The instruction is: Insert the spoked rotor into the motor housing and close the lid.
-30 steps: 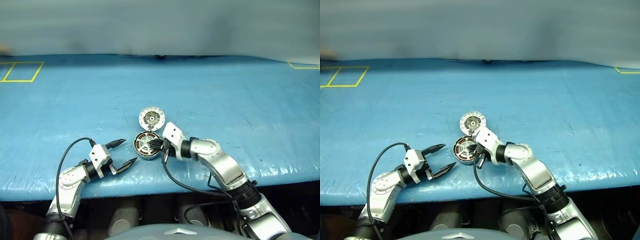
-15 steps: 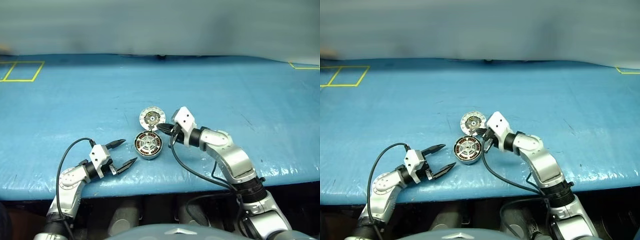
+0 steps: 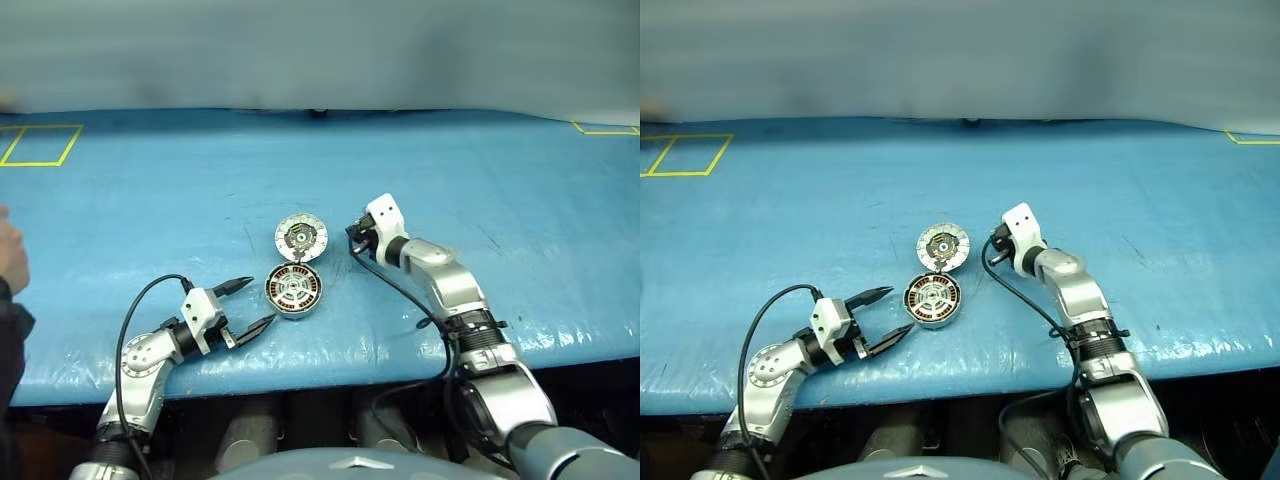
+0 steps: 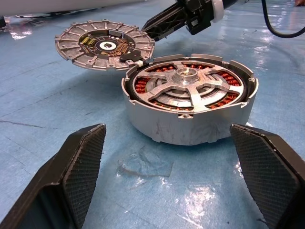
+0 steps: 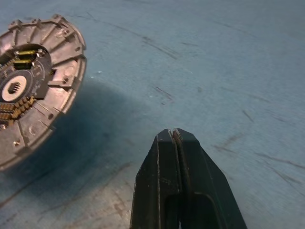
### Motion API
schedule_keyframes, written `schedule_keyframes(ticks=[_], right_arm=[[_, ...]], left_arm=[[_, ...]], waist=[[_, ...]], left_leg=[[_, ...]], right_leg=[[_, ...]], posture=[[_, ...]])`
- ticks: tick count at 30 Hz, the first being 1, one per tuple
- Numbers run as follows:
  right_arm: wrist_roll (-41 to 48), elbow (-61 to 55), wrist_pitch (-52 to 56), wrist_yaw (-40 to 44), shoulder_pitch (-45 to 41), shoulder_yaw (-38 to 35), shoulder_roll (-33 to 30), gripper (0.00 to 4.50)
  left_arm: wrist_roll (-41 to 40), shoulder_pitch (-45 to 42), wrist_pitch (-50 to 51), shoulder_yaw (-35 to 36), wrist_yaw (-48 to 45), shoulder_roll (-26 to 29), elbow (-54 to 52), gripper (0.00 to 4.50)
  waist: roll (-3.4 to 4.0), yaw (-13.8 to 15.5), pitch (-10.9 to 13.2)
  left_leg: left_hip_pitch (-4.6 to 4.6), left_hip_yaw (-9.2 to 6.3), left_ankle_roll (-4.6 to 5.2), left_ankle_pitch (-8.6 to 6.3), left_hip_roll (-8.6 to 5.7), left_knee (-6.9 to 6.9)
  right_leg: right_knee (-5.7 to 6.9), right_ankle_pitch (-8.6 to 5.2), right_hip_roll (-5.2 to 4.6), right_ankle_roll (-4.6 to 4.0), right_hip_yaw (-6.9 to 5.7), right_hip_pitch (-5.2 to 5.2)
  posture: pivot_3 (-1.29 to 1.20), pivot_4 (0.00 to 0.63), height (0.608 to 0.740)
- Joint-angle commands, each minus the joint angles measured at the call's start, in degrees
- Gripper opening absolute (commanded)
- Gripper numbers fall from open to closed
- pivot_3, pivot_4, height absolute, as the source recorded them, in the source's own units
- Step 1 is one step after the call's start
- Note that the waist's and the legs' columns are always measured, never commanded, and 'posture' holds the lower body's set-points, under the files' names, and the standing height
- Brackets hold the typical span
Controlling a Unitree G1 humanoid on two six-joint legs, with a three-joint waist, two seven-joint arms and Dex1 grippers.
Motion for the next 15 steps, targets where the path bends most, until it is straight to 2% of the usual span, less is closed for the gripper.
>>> schedule_keyframes(ticks=[1,7,15], right_arm=[[1.94,4.95,-4.06,2.85,-3.57,-2.16,1.45,0.04],[8.88,11.35,-5.38,12.24,-7.2,-6.31,5.55,0.04],[13.38,13.24,-2.17,21.96,-8.69,-8.4,6.11,0.04]], left_arm=[[-0.16,-0.19,-1.15,0.25,-0.2,-0.04,-0.57,4.44],[-0.03,0.1,-1.16,0.16,-0.12,-0.01,-0.78,4.44],[0.17,-0.05,-1.03,0.15,-0.02,0.14,-0.79,4.44]], waist=[[0.01,0.04,0.01],[0.05,-0.18,0.03],[0.11,-0.31,0.06]], left_leg=[[0.0,0.0,0.0,0.0,0.0,0.0],[0.03,-0.01,0.0,0.0,0.0,0.0],[0.03,-0.02,-0.03,-0.01,-0.01,-0.02]], right_leg=[[0.01,0.0,0.02,0.0,0.0,0.0],[0.04,0.01,0.01,0.0,0.02,-0.01],[0.05,0.01,-0.18,0.0,0.04,-0.04]], posture=[[0.0,0.15,0.74],[0.0,0.15,0.74],[0.0,0.15,0.74]])
